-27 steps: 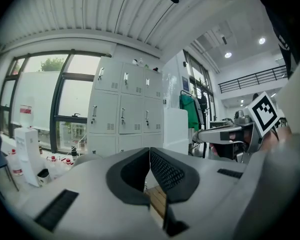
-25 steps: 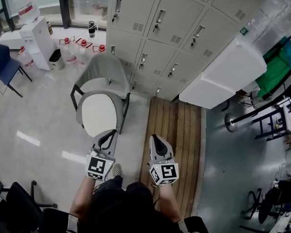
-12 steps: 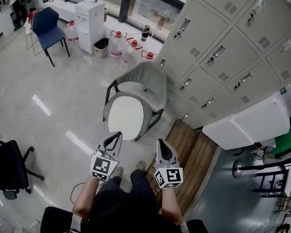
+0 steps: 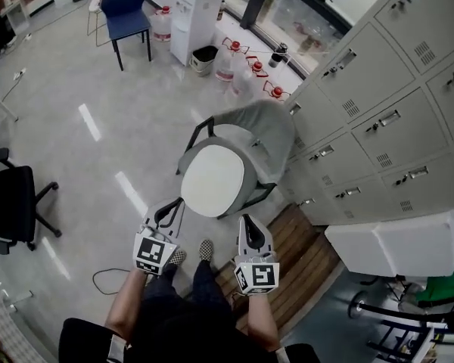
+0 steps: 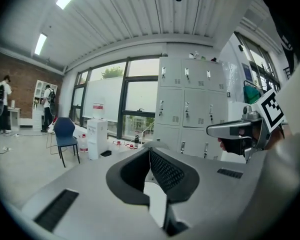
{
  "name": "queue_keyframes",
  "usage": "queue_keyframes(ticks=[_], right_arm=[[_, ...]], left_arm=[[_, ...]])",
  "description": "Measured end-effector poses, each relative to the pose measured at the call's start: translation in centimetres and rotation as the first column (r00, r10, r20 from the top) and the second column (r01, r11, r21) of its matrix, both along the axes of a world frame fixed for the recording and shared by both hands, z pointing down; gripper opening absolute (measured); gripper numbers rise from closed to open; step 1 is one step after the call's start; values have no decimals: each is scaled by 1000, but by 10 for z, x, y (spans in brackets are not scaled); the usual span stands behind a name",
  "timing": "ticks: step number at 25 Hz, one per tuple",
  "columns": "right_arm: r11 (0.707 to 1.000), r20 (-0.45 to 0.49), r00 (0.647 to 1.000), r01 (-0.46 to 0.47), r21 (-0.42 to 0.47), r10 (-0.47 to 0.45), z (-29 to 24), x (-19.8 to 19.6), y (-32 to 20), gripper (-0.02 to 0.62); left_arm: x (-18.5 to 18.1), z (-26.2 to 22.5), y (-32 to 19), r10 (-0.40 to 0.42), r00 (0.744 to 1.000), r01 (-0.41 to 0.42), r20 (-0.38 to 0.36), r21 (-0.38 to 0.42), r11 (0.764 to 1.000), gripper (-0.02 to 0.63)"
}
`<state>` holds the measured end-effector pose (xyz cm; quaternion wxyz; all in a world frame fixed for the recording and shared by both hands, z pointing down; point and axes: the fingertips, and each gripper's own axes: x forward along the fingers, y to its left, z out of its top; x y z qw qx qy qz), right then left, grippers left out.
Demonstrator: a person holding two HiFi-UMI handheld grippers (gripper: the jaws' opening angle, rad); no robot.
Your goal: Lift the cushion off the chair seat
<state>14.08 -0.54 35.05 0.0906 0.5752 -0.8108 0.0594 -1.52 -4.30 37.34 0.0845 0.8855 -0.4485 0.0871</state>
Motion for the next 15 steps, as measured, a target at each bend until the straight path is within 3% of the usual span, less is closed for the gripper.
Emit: queue_keyframes(ticks=[7, 15], right_arm=[[994, 28, 996, 87, -64, -86, 45, 8, -35, 32], [982, 10, 988, 155, -105, -155, 90, 3, -66, 32]], left_arm=[[-13, 33, -24, -130, 991, 131, 32, -29, 991, 18], [-17, 74, -37, -193, 981, 195, 36, -76, 978, 18]])
